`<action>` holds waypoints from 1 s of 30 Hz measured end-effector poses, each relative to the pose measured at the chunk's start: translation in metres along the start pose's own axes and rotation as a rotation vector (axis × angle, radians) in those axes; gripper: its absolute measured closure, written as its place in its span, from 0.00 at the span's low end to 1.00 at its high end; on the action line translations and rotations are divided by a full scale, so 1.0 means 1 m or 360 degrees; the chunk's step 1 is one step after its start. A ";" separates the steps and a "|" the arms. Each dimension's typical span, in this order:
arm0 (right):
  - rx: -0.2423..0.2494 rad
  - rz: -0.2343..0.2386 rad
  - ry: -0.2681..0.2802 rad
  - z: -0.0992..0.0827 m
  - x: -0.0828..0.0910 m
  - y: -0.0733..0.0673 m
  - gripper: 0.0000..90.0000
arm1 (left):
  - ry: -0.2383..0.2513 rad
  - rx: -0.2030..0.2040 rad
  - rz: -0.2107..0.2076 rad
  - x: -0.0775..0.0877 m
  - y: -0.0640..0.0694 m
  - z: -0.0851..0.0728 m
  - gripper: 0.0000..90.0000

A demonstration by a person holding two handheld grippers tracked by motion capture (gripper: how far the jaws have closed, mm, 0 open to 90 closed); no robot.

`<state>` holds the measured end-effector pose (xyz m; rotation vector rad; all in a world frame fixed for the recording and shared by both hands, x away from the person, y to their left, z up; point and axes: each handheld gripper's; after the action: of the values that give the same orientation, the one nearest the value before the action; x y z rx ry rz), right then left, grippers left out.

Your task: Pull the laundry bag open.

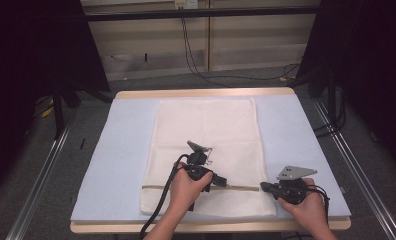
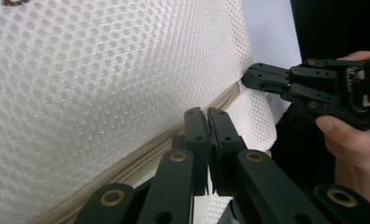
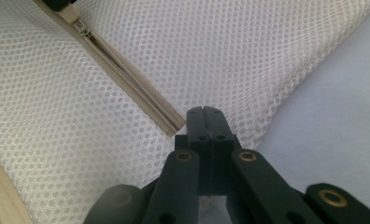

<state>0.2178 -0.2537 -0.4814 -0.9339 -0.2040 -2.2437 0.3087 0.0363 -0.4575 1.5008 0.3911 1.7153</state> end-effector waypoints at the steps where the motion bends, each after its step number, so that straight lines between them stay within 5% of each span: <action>1: 0.0000 0.0000 0.0000 0.000 0.000 0.000 1.00 | 0.0000 0.0000 0.0000 0.000 0.000 0.000 0.97; 30: -0.0003 -0.0001 -0.0003 0.000 0.000 0.000 1.00 | 0.0008 0.0035 -0.0007 0.017 -0.017 -0.005 0.97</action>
<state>0.2179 -0.2538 -0.4814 -0.9368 -0.2028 -2.2440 0.3108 0.0610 -0.4593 1.5104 0.4169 1.7167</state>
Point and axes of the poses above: each handheld gripper's, and its own axes: x roughly backward along the jaws, z roughly out of its top, y roughly to its right, and after that the axes turned 3 degrees about z, right-handed
